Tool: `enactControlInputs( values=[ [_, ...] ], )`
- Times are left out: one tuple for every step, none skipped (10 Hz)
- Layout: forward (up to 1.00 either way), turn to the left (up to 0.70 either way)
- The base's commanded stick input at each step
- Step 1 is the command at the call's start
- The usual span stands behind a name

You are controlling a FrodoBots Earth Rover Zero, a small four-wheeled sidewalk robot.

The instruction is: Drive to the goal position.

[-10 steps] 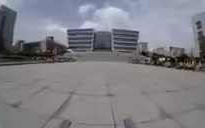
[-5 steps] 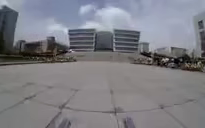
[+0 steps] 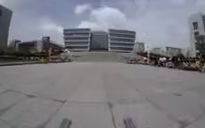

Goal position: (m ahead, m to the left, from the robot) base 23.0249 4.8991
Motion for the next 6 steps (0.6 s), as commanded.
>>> enactControlInputs(
  values=[
    [1.0,0.0],
    [1.0,0.0],
    [1.0,0.0],
    [1.0,0.0],
    [1.0,0.0],
    [1.0,0.0]
  ],
)
